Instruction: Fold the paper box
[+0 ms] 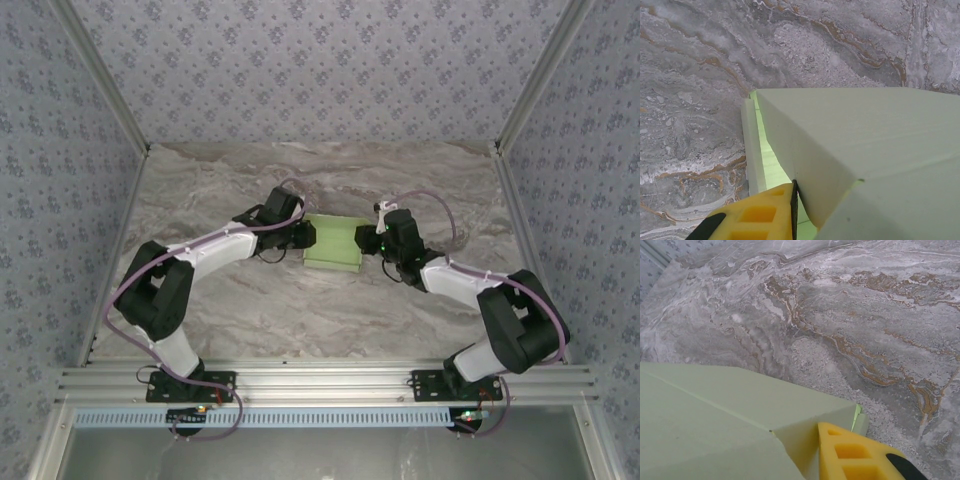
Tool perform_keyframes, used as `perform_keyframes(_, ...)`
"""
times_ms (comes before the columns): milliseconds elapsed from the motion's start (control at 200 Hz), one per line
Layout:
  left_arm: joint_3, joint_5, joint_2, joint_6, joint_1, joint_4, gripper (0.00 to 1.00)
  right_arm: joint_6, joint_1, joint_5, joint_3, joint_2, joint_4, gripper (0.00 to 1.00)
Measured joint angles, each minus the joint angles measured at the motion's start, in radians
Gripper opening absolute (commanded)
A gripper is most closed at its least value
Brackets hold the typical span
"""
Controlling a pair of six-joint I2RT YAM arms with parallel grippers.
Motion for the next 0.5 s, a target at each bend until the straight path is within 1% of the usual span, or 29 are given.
perform_keyframes(220, -0.023, -0.009, 0.000, -0.007, 0.000, 0.005, 0.19, 0.039, 0.022, 0.012, 0.034, 0.037, -0.002, 0.21)
perform_keyframes(500, -0.035, -0.022, 0.000, -0.023, 0.001, 0.019, 0.18, 0.046, 0.076, 0.068, 0.038, 0.079, 0.003, 0.21)
